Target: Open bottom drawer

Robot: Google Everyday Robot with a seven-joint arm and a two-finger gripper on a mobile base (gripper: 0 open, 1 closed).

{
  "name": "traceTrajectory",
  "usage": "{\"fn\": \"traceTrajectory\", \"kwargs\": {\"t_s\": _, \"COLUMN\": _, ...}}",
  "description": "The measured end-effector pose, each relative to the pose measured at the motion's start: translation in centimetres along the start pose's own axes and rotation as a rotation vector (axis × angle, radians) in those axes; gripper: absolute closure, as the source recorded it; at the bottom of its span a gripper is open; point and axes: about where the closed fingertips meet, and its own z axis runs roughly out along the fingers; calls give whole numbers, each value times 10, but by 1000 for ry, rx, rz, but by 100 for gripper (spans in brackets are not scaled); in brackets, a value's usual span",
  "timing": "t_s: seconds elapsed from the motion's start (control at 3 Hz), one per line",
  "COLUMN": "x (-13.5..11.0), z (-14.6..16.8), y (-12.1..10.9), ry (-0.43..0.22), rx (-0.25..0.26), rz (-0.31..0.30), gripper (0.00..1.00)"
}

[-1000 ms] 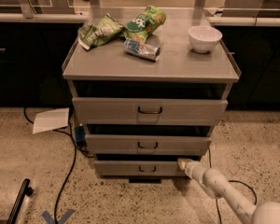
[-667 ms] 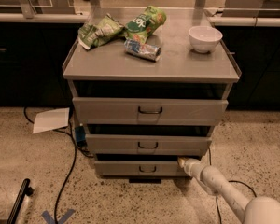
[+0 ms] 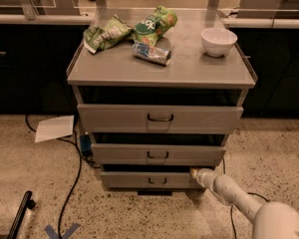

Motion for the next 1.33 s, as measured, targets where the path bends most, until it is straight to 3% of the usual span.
{"fn": "traceTrajectory", "kwargs": {"t_s": 1.0, "x": 5, "z": -5, "y": -2, "ry": 42, "rx": -4, "rz": 13, "gripper": 100}}
{"fn": "traceTrajectory", "kwargs": {"t_s": 1.33, "x": 18, "z": -14, "y": -2, "ry": 125, "rx": -32, "rz": 40, "gripper": 100}}
